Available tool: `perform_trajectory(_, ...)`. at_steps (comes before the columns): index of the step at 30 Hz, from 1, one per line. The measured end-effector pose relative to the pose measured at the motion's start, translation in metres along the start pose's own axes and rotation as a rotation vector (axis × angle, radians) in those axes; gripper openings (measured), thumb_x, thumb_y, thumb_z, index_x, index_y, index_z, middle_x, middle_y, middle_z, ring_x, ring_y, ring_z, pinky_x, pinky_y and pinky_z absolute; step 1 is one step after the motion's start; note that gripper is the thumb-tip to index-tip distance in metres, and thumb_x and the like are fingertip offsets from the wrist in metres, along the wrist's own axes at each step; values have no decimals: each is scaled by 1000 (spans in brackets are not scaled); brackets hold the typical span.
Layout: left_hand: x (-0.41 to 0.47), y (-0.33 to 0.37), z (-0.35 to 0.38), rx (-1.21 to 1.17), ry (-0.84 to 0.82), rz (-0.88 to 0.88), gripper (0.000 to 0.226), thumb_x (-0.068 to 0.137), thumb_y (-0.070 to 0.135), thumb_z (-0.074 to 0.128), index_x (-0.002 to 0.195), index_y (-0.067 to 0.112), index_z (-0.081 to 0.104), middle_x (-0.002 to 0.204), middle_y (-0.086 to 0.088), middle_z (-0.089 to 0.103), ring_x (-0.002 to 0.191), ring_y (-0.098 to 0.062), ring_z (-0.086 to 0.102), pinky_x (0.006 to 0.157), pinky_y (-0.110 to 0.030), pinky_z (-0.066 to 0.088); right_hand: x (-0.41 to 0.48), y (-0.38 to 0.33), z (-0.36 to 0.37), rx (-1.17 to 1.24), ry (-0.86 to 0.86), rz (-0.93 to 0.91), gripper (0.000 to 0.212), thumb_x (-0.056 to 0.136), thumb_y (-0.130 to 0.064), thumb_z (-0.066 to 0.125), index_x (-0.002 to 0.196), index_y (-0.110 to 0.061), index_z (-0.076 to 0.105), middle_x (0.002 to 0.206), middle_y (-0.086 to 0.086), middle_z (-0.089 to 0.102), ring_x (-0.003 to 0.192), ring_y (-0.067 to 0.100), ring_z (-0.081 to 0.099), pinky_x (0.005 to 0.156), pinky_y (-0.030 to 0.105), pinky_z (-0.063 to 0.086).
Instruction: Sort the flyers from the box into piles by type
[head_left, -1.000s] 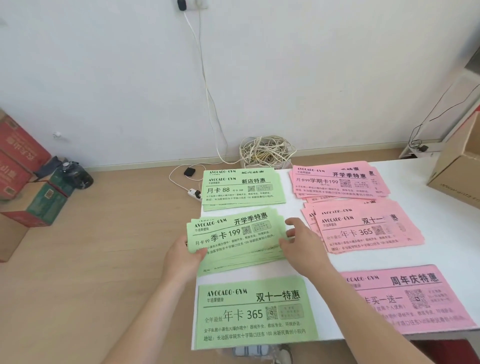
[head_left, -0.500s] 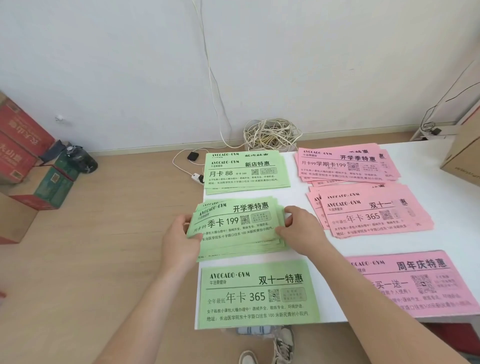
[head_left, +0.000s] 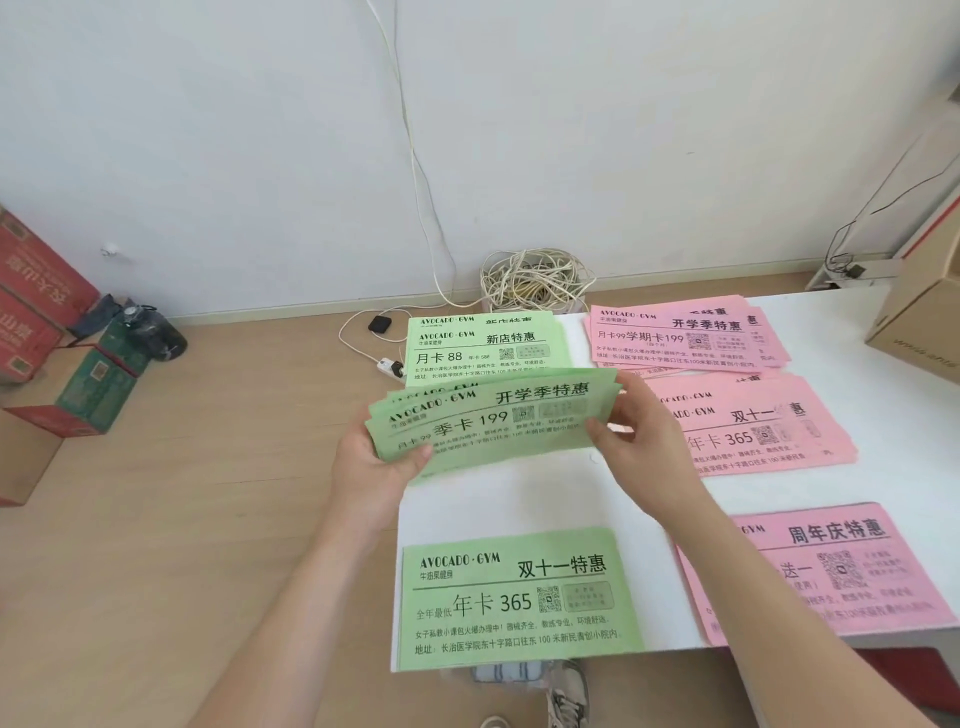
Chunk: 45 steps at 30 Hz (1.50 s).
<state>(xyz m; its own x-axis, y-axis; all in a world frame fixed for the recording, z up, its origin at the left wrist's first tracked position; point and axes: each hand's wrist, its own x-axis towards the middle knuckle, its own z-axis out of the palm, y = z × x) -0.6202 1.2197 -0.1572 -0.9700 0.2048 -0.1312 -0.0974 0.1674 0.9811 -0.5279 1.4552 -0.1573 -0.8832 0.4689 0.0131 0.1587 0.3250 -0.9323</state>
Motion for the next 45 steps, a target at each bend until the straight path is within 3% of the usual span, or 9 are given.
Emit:
perform_trajectory(6, 4, -18, 10, 17, 62, -62, 32, 79, -11, 67, 94, 16, 57, 100, -10, 69, 94, -26, 65, 80, -36, 53, -10, 18, 12, -4, 17, 36, 46, 87, 2, 58, 117, -32, 51, 95, -5, 67, 90, 8, 64, 79, 33, 56)
perform_trajectory(9, 2, -12, 16, 26, 76, -1, 32, 78, -11, 67, 85, 18, 57, 98, -9, 68, 90, -20, 64, 77, -28, 51, -9, 14, 18, -51, 62, -36, 43, 88, 2, 55, 110, -34, 51, 94, -12, 64, 82, 5, 62, 73, 29, 53)
perform_trajectory(15, 2, -6, 6, -114, -16, -20, 36, 72, -23, 64, 83, 11, 55, 86, -11, 67, 75, -16, 66, 60, -25, 54, -10, 21, 12, -19, 56, -22, 64, 84, 0, 60, 131, -37, 37, 91, 2, 61, 87, 11, 59, 72, 26, 49)
perform_trajectory(18, 5, -11, 10, -124, -1, -43, 38, 71, -24, 63, 79, 12, 55, 84, -12, 65, 76, -24, 62, 62, -29, 53, -6, 19, 19, 146, 20, 60, 61, 82, 4, 58, 122, -39, 42, 93, 6, 62, 89, 13, 58, 75, 26, 48)
perform_trajectory(24, 9, -10, 10, -89, -21, 53, 33, 57, -7, 65, 64, 25, 61, 74, 6, 61, 78, -17, 57, 71, -30, 45, -3, 20, 23, 64, 14, -6, 52, 78, 8, 53, 109, -33, 50, 93, -6, 60, 81, 2, 52, 62, 14, 41)
perform_trajectory(29, 8, -17, 14, -99, -38, -2, 29, 55, -4, 62, 65, 23, 61, 75, 1, 59, 76, -18, 54, 68, -29, 42, -10, 27, 32, 196, 103, -30, 62, 78, 10, 52, 113, -42, 47, 97, -3, 54, 91, 21, 53, 82, 34, 47)
perform_trajectory(32, 6, -19, 21, -129, -27, -4, 30, 55, -4, 60, 62, 25, 62, 69, 9, 60, 69, -10, 53, 66, -24, 41, -10, 22, 40, 110, 197, -200, 68, 78, 9, 51, 128, -37, 43, 100, 2, 46, 90, 15, 46, 88, 23, 39)
perform_trajectory(36, 10, -21, 22, -137, -24, 0, 29, 55, -5, 58, 64, 23, 62, 67, 10, 59, 66, -8, 51, 62, -20, 39, -8, 28, 41, -68, 209, -356, 54, 85, 9, 52, 125, -27, 55, 91, 4, 39, 89, 7, 43, 85, 8, 33)
perform_trajectory(45, 16, -28, 23, -74, -71, -35, 23, 60, -4, 62, 75, 13, 63, 70, 7, 61, 69, -7, 53, 61, -15, 40, -4, 35, 32, -189, 72, -358, 29, 92, -3, 51, 114, -18, 63, 92, -6, 54, 86, -3, 52, 75, 9, 39)
